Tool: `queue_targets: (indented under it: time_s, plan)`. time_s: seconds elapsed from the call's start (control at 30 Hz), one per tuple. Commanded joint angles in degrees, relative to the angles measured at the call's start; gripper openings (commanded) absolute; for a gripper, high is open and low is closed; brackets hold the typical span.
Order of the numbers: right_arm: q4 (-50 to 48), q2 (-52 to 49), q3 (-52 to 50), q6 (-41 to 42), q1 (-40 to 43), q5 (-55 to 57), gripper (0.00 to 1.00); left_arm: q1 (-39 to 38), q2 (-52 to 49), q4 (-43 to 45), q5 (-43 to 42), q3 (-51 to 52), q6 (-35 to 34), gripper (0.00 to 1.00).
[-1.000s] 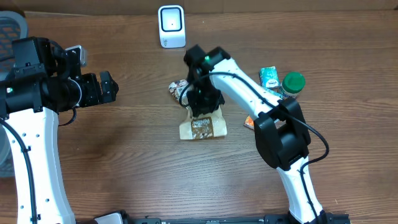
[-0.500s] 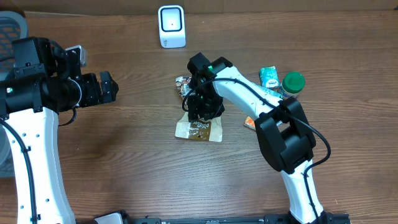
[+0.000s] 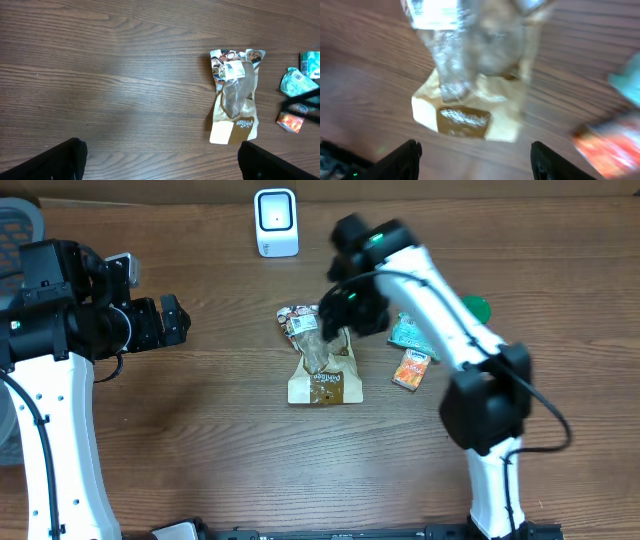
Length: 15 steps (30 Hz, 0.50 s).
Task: Scan the item barcode
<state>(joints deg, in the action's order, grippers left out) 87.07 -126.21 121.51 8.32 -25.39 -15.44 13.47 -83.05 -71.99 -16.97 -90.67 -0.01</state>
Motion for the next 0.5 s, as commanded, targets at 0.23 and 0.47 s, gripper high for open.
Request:
queue_targets:
  time_s: [0.23,0.47]
  plan:
    - [-4.7,4.7,-5.5,0.2,9.4,-5.9,0.79,-0.4,0.1,0.1,-0.5,-0.2,-0.4,0.99]
    - [-20.7,4.7,-21.1,0.2,9.3,-9.4,0.8,-0.4,0.1,0.1,-0.5,-0.2,-0.4,0.99]
